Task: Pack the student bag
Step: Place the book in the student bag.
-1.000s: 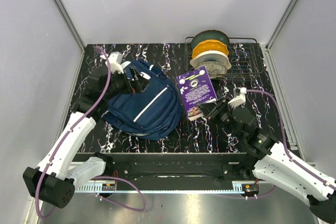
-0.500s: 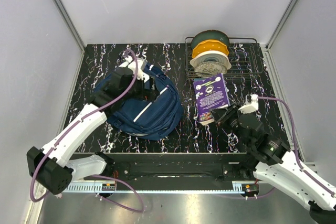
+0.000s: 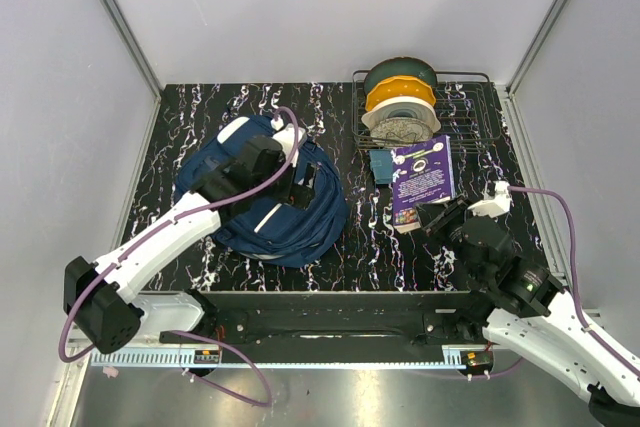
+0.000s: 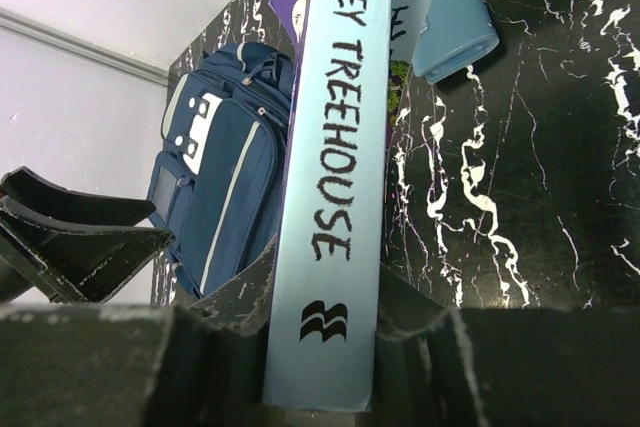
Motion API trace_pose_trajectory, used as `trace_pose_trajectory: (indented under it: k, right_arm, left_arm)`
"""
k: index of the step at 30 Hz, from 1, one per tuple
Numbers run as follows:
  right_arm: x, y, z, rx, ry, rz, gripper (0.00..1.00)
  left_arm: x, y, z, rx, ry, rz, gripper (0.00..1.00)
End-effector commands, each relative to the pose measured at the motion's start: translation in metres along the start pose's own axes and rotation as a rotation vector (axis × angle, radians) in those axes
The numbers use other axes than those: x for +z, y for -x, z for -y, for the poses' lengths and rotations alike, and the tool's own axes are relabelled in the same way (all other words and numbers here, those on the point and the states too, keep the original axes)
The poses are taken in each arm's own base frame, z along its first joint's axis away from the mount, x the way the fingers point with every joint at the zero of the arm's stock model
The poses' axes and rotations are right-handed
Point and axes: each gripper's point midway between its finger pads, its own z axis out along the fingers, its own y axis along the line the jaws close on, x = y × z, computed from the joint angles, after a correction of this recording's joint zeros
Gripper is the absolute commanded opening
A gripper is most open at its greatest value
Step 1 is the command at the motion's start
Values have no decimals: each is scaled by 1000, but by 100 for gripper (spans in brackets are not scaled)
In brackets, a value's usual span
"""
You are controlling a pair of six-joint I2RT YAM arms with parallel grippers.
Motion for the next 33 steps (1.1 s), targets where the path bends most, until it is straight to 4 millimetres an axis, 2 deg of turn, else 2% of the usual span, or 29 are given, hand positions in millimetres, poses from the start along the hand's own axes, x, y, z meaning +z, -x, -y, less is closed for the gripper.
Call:
trace_pose_trajectory:
  k: [1,7,12,16,21,27,28,33]
  right_arm:
    - [-7,35,-22,54,41,111,0]
    - [-8,39,-20,47,31,127,0]
    - [-14,40,-17,65,40,133,0]
    - [-15,45,-12,62,29,161,0]
    - [-14,49,-13,27,16,171,0]
    - [-14,41,-10,61,22,148,0]
    - [-13,39,-9,61,21,145,0]
    - [-13,38,-8,59,22,138,0]
  left_arm:
    - [-4,19,8,50,-8,53,99]
    - [5,8,15,66,-11,11,99]
    - [3,-1,19,82,-1,-21,99]
    - [3,-18,28,98,-22,-64,99]
    - [15,-42,35,113,-41,-135,99]
    - [30,-51,63,174,-100,-192,95]
    - [34,-53,73,185,-114,-204,94]
    - [48,-63,90,206,-119,-250,84]
